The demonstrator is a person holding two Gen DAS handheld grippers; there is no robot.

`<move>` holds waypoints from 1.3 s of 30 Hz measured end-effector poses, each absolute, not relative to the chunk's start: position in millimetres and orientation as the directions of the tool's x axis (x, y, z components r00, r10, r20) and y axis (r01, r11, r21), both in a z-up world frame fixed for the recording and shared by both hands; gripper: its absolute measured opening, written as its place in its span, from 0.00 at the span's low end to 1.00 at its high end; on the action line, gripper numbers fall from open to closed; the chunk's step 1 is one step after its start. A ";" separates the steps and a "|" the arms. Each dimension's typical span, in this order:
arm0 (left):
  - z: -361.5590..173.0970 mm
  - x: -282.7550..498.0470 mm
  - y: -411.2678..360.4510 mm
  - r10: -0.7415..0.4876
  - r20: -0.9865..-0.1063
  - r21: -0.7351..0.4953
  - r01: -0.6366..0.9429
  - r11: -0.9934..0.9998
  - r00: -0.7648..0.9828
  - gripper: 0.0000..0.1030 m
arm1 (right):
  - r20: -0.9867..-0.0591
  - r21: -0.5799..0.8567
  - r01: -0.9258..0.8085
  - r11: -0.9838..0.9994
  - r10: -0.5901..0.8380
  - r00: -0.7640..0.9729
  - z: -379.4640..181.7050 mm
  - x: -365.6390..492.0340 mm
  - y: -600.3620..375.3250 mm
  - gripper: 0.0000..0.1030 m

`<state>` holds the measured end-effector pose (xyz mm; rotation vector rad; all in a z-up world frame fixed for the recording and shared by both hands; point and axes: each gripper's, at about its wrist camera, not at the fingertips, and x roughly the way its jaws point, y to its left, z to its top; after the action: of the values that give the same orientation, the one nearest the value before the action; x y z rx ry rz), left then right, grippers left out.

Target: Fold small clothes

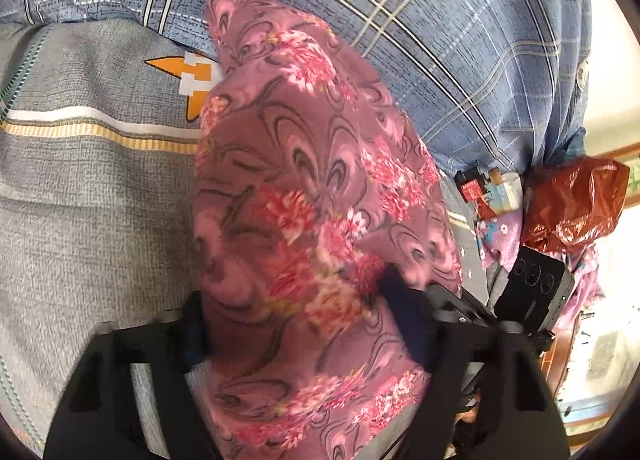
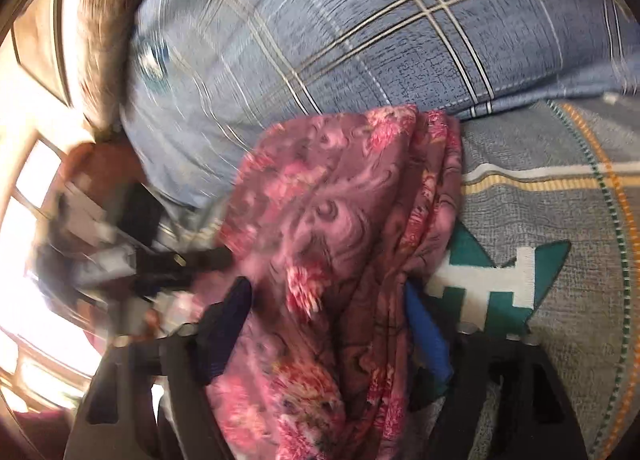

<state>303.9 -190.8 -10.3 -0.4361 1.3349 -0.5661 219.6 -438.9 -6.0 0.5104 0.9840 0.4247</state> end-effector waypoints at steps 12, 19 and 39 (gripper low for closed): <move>46.7 269.7 -157.5 -0.601 -0.765 -0.564 0.210 0.799 0.232 0.20 | -0.653 0.563 -0.135 0.815 0.539 0.532 46.3 199.7 -393.9 0.33; 90.8 242.6 -108.8 -0.618 -0.724 -0.568 0.243 0.787 0.308 0.20 | -0.570 0.602 -0.186 0.776 0.581 0.580 87.3 178.3 -361.3 0.33; -10.2 207.1 -28.2 -0.318 -0.869 -0.262 0.192 0.946 0.379 0.82 | -0.706 0.459 -0.162 0.874 0.469 0.530 -0.2 160.3 -280.5 0.58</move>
<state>207.1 -28.2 -10.2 -0.1246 1.1370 -0.3267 160.3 -280.5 -0.2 0.3599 0.9418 0.3865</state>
